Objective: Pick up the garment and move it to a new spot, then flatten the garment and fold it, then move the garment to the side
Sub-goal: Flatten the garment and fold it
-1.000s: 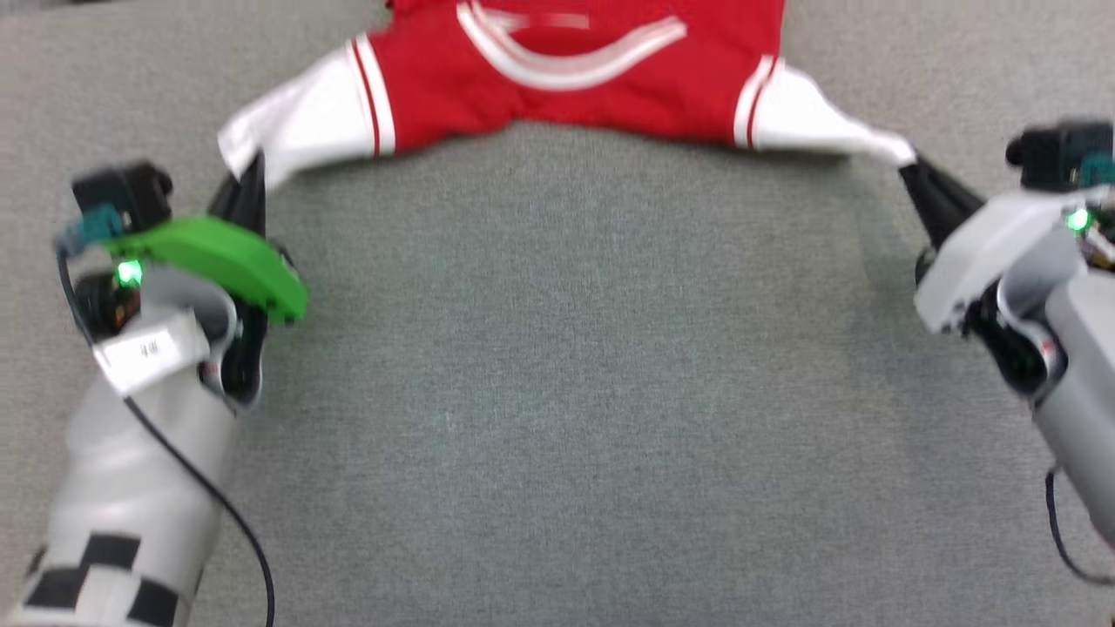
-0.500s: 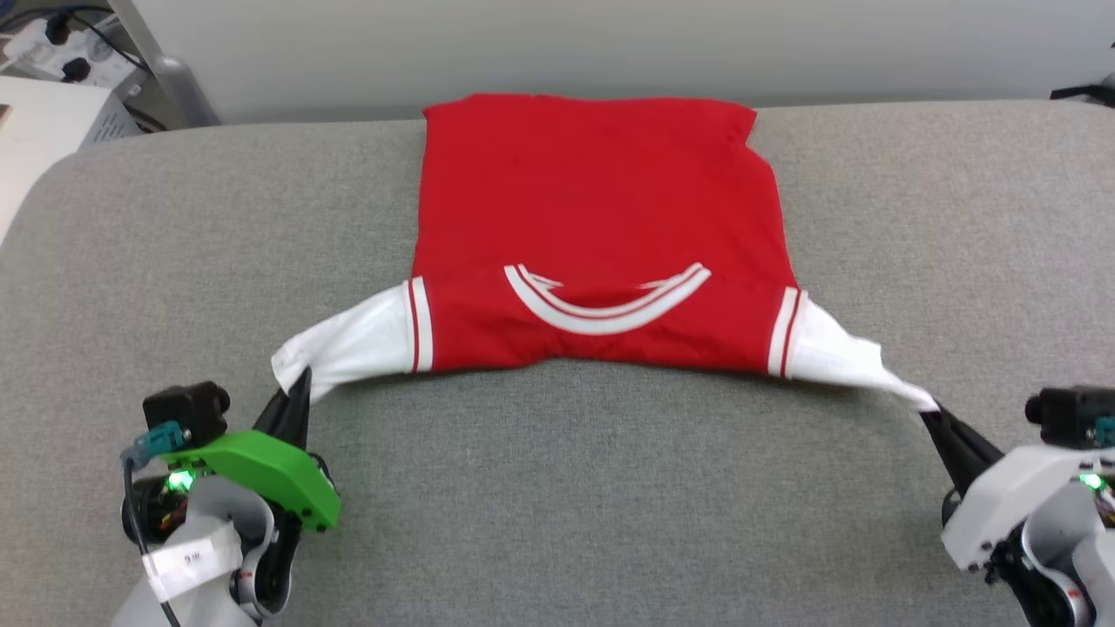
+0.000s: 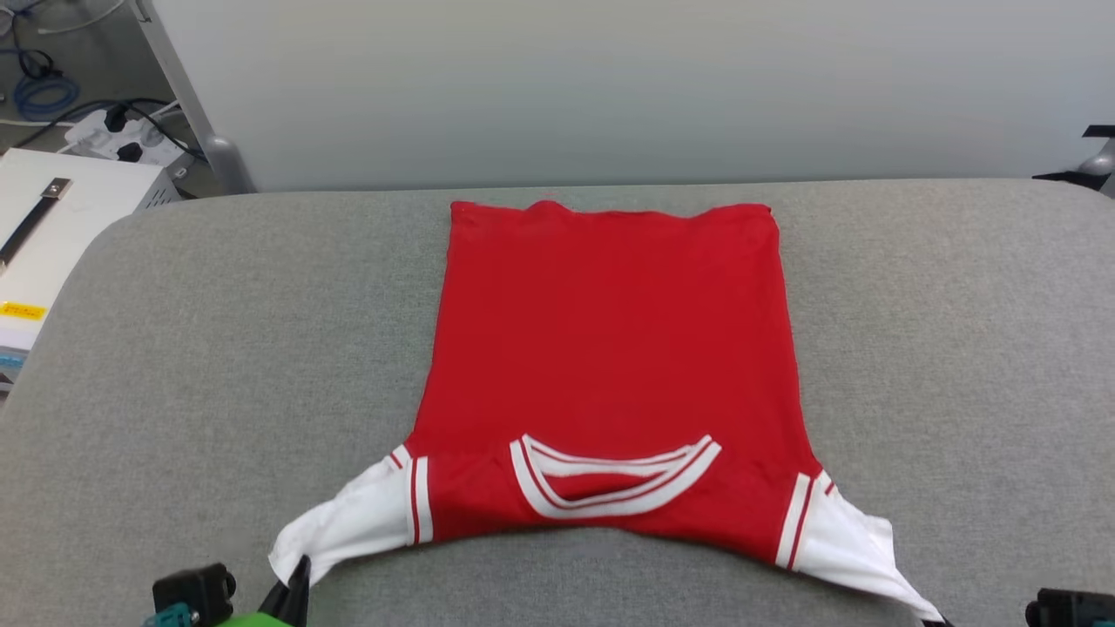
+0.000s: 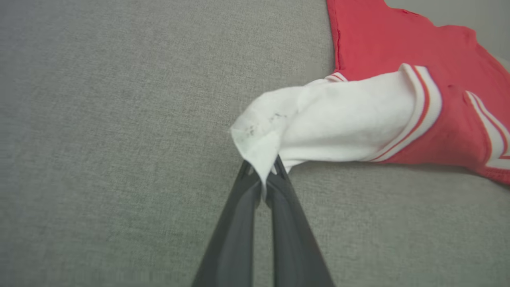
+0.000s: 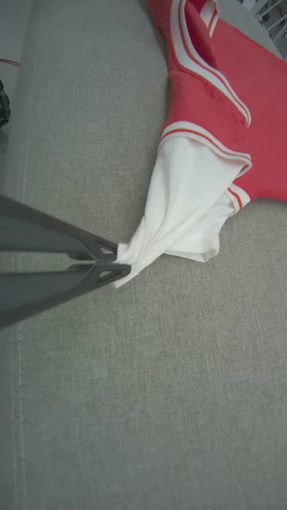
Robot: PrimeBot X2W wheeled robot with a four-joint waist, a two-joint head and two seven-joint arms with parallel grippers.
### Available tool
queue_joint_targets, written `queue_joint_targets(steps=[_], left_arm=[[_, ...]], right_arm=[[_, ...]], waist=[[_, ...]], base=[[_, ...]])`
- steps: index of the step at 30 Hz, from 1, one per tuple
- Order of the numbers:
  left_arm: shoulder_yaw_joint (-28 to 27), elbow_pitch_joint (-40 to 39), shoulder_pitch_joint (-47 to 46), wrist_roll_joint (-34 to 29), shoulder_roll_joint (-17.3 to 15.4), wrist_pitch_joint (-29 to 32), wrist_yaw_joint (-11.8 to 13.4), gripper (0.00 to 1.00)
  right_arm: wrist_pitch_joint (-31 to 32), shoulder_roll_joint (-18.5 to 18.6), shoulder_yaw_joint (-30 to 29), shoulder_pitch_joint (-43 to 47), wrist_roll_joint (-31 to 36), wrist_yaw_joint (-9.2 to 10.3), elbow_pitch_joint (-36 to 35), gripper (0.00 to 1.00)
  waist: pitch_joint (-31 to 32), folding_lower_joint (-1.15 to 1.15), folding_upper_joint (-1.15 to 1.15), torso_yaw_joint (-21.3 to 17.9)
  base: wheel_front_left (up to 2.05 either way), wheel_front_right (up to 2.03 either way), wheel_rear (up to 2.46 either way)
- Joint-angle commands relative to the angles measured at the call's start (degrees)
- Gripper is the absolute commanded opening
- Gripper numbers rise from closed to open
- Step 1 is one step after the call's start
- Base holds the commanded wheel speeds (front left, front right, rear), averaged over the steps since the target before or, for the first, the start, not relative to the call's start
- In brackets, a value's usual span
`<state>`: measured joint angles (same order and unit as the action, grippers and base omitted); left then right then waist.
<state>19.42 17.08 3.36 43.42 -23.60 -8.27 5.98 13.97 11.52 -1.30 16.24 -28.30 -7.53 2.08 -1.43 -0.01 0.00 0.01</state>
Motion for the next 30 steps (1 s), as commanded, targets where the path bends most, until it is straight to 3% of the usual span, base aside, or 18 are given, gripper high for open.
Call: queue_joint_targets(steps=[1,11,13,14,22,30], left_arm=[[-0.3,-0.8,2.1,0.8,-0.6,0.0,0.9,0.0],[0.2,-6.5,8.8,0.8,-0.5,0.2,4.1,0.0],[0.7,-7.6,8.3,0.6,-0.3,0.4,4.2,0.0],[0.9,-8.2,7.9,0.4,-0.2,0.4,4.2,0.0],[2.2,-12.1,4.7,-1.6,0.0,0.8,5.0,0.0],[3.6,-16.7,-0.5,-4.3,0.3,1.0,5.3,0.0]], right_arm=[[0.8,-0.5,-1.0,1.6,1.4,0.04,-0.7,0.0],[2.6,-4.7,-4.3,6.2,5.5,0.04,-2.1,0.01],[1.7,-5.2,-4.4,5.4,5.2,0.04,-2.6,0.32],[1.5,-5.4,-4.3,4.9,5.0,0.04,-2.8,1.0],[-1.4,-4.1,-6.7,-4.6,4.1,0.04,-2.8,1.0],[2.4,1.2,-8.4,-24.6,2.4,0.04,9.2,1.0]], waist=[[1.1,0.01,0.0,0.0],[2.0,0.01,0.0,0.2],[1.8,0.01,0.0,0.5],[1.7,0.01,0.0,0.6],[-0.9,0.01,0.0,2.5],[-7.4,0.01,0.0,6.0]], base=[[0.0,0.0,0.0],[0.0,0.0,0.0],[0.0,0.0,0.0],[0.0,0.0,0.0],[0.0,0.0,0.0],[0.0,0.0,0.0]])
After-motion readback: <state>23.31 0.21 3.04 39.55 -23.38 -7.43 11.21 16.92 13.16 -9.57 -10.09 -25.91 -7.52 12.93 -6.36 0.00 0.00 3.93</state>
